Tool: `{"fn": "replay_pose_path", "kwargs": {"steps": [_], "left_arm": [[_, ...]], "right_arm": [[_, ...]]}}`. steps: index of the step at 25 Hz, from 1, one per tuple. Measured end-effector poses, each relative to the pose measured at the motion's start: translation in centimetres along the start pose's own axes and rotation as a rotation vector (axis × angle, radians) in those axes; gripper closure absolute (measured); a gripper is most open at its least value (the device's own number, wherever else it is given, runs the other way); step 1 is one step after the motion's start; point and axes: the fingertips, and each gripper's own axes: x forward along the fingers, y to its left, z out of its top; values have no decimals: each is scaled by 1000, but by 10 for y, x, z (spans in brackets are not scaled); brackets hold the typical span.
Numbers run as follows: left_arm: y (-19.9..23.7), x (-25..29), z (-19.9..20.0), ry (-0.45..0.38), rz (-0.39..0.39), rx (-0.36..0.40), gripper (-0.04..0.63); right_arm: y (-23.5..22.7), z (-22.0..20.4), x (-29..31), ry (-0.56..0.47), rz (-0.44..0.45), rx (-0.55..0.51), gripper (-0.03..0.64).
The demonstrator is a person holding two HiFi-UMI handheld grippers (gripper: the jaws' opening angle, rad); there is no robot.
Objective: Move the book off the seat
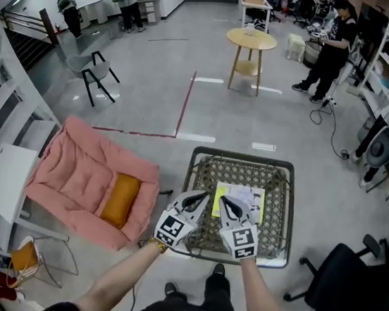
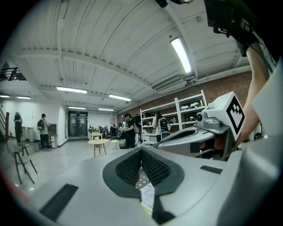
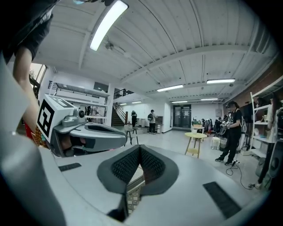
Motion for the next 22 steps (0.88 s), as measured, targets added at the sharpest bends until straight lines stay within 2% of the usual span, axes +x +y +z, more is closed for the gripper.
{"fn": "replay_pose_path", "kwargs": {"steps": [6,14,22], "left_arm": [[5,-32,7,-23,26,-4,583],[5,-76,5,-26,35,-2,583],[3,-92,2,-18,35,10,583]], "right_arm": [[38,8,4,-25,20,-24,603],[90,8,2,-5,48,-39,604],[110,18,1,-14,70,-50,604]]}}
